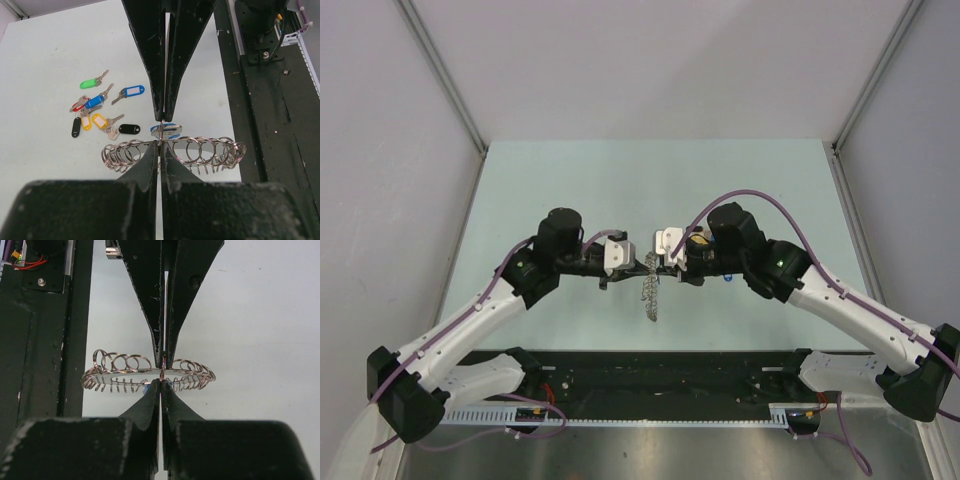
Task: Put the keys on the keyring
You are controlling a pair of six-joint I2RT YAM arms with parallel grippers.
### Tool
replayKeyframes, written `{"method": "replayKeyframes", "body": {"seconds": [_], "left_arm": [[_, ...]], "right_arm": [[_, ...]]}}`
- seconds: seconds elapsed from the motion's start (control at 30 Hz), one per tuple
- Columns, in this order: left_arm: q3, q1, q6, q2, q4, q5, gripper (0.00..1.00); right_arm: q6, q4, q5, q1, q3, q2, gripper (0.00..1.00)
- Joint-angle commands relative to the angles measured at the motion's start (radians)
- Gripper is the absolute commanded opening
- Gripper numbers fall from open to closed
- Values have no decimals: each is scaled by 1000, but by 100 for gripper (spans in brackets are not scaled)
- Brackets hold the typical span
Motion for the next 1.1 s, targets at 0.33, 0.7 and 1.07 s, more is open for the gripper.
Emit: {"method": "replayKeyframes", "body": {"seconds": [0.33,0.7,1.07], "left_arm": [[25,-8,-6,1,83,24,0],[43,-8,-15,10,59,-19,0],[46,-8,-50,11,68,-53,0]], "right_arm": [[-6,49,14,32,43,-1,0],[-9,57,112,72,43,5,0],[6,58,167,93,43,-14,4]]}}
